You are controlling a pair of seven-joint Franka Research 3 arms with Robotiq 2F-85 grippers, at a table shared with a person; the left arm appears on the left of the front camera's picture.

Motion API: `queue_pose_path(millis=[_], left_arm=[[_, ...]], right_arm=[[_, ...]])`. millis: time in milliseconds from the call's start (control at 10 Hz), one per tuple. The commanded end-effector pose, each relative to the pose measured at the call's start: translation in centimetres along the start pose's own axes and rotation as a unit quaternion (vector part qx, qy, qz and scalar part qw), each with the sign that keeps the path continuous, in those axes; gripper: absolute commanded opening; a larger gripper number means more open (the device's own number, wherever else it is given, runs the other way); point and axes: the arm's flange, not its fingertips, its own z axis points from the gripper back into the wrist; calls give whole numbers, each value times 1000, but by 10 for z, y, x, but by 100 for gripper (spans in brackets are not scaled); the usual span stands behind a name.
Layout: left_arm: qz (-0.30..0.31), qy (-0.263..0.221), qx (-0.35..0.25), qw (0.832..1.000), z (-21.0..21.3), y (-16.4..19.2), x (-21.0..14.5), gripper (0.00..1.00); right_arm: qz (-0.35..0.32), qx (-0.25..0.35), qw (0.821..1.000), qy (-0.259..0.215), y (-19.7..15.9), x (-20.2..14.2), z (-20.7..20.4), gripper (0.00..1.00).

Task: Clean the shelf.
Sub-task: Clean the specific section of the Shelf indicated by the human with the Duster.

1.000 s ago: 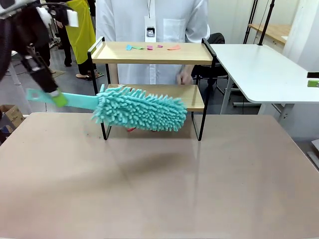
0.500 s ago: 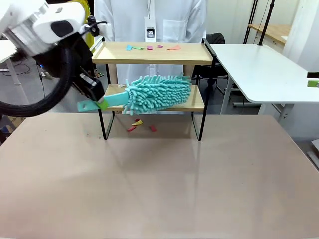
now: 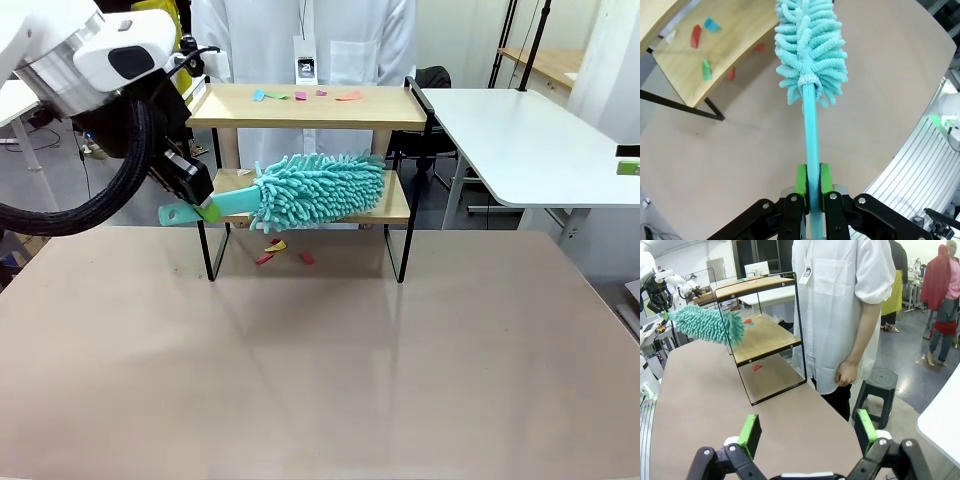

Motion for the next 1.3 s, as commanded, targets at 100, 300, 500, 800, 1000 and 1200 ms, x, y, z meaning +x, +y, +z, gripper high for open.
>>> queue_pose_path(millis=[100,300,500,800,1000,1200], left_arm=[[40,-19,34,998,-19,-25,14,13],[83,-23,80,993,-36,-49,24,13],[127,-44,111,985,-50,-74,38,13],[181,-86,154,968,-78,-108,60,13],[200,-110,153,962,-94,-117,75,13],[209,-117,148,960,-111,-119,91,13]], right_arm=[[2,1,1000,0,0,2,-1,100],[2,1,1000,0,0,2,-1,100],[2,1,1000,0,0,2,-1,100],[2,1,1000,0,0,2,-1,100],[2,1,1000,0,0,2,-1,100],[2,1,1000,0,0,2,-1,100]])
